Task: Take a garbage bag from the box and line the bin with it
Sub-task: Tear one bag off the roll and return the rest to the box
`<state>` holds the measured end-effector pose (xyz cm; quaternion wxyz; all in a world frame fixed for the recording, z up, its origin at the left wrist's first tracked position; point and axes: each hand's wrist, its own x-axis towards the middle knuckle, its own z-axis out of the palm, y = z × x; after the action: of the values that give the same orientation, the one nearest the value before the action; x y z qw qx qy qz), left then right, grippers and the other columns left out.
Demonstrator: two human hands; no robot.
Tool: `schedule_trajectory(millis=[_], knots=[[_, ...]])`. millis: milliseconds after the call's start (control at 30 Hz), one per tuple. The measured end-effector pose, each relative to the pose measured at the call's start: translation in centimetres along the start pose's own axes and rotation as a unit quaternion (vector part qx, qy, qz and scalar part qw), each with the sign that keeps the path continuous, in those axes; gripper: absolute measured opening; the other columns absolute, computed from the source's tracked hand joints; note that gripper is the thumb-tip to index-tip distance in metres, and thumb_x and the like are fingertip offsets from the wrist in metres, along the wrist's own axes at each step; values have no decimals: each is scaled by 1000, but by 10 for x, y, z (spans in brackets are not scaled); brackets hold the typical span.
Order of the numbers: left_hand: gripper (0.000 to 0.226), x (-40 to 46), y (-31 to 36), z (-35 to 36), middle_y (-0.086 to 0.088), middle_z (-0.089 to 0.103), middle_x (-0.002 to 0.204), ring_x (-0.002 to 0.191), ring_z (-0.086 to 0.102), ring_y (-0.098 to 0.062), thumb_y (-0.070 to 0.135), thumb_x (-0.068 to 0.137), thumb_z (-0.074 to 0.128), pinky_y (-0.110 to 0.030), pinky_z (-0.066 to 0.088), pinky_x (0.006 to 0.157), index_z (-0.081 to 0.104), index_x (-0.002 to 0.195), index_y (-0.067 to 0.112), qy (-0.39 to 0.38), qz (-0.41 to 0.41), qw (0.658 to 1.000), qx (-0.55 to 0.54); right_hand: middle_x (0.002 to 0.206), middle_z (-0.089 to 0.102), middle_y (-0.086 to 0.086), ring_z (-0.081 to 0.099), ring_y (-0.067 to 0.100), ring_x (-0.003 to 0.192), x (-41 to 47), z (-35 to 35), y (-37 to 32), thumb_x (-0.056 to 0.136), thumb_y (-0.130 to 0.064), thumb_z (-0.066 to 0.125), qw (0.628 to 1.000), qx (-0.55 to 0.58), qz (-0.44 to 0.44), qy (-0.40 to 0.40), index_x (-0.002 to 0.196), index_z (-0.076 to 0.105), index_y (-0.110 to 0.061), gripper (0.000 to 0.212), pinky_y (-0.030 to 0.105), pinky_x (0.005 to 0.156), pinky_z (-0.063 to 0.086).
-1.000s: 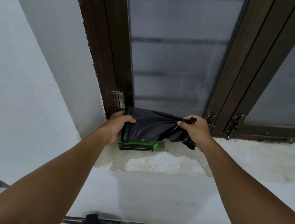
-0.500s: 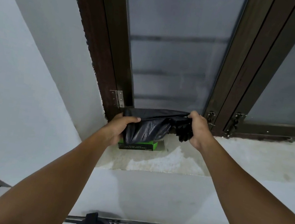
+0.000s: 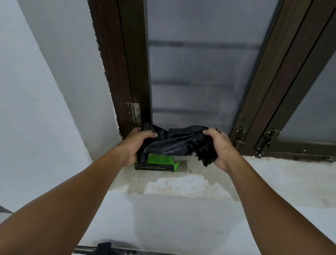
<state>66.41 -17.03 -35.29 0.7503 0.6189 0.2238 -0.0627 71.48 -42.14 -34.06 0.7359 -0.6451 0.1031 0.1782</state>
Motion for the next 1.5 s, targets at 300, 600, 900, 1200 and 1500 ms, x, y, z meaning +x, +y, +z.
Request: schedule_trajectory(millis=[300, 600, 900, 1200, 1500], knots=[[41, 4, -2, -11, -9, 77, 111, 99, 75, -28, 37, 87, 76, -42, 60, 86, 68, 121, 14, 12, 12, 1000, -5, 69, 66, 5, 64, 24, 68, 5, -11, 2, 89, -16, 72, 995, -81, -57, 0, 74, 62, -16, 18, 30, 60, 51], [49, 0, 2, -6, -8, 77, 105, 97, 74, -29, 57, 82, 74, -40, 60, 84, 69, 112, 19, 52, -31, 998, 9, 91, 78, 10, 72, 21, 82, 4, -27, 16, 84, -24, 84, 978, -185, -94, 5, 97, 76, -3, 27, 29, 71, 58], [43, 6, -4, -9, -5, 75, 114, 104, 71, -27, 50, 89, 70, -45, 53, 102, 68, 118, 18, 62, -22, 996, 63, 77, 72, 6, 67, 21, 71, -1, -43, 19, 88, -39, 78, 988, -136, -71, 27, 87, 72, -9, 31, 29, 65, 50], [57, -7, -3, -3, -7, 75, 108, 101, 72, -28, 57, 73, 82, -45, 54, 100, 68, 110, 16, 60, -7, 996, 72, 81, 74, 3, 68, 17, 76, -8, -44, 20, 82, -43, 83, 984, -149, -98, 7, 91, 74, -5, 40, 30, 70, 50], [42, -14, -1, -8, -8, 72, 113, 101, 70, -30, 55, 98, 53, -46, 53, 101, 63, 115, 18, 111, -22, 993, 41, 99, 78, 10, 73, 28, 94, -12, -51, 21, 86, -45, 79, 988, -141, -56, 15, 100, 75, -9, 39, 45, 92, 58]])
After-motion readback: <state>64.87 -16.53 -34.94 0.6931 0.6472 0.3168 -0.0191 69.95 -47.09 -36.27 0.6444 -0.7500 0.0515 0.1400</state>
